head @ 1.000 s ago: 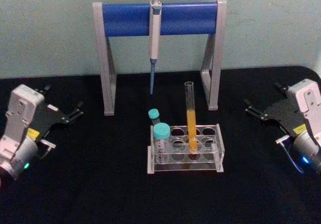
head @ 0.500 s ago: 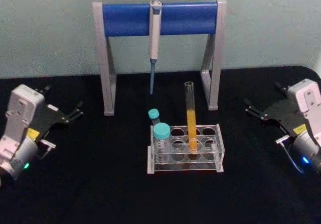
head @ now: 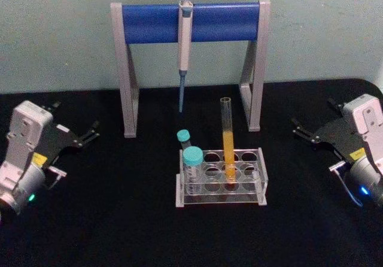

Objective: Pick up the test tube from the test tube rack, shake it, then place it back into the test tube rack.

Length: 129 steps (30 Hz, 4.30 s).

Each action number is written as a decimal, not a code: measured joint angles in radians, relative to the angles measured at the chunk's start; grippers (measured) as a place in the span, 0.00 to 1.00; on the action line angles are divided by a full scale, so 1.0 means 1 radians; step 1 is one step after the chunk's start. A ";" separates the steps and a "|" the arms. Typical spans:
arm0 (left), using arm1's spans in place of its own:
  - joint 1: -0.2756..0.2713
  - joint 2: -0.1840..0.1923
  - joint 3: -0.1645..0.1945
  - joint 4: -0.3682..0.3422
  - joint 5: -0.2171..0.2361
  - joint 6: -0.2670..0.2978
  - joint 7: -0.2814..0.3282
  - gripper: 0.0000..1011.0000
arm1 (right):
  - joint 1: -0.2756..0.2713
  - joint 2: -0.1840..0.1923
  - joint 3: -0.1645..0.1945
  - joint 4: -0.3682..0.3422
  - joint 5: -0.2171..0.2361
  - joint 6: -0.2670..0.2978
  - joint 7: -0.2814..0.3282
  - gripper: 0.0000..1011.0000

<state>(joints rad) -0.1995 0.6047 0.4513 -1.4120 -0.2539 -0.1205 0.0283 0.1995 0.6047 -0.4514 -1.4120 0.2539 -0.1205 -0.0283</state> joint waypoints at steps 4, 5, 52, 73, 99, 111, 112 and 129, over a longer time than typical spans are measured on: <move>0.000 0.000 0.000 0.000 0.000 0.000 0.000 0.99 | 0.000 0.000 0.000 0.000 0.000 0.000 0.000 0.99; 0.000 0.000 0.000 0.000 0.000 0.000 0.000 0.99 | 0.000 0.000 0.000 0.000 0.000 0.000 0.000 0.99; 0.000 0.000 0.000 0.000 0.000 0.000 0.000 0.99 | 0.000 0.000 0.000 0.000 0.000 0.000 0.000 0.99; 0.000 0.000 0.000 0.000 0.000 0.000 0.000 0.99 | -0.064 -0.008 0.062 -0.097 0.107 0.047 0.146 0.99; 0.000 0.000 0.000 0.000 0.000 0.000 0.000 0.99 | -0.046 -0.021 0.058 -0.173 0.272 0.256 0.465 0.99; 0.000 0.000 0.000 0.000 0.000 0.000 0.000 0.99 | 0.050 -0.060 -0.011 -0.099 0.203 0.298 0.515 0.99; 0.000 0.000 0.000 0.000 0.000 0.000 0.000 0.99 | 0.056 -0.065 -0.012 -0.094 0.201 0.299 0.517 0.99; 0.000 0.000 0.000 0.000 0.000 0.000 0.000 0.99 | 0.133 -0.140 -0.029 0.003 0.200 0.302 0.527 0.99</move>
<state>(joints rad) -0.1996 0.6047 0.4514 -1.4119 -0.2539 -0.1205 0.0283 0.3329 0.4644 -0.4805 -1.4091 0.4534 0.1817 0.4983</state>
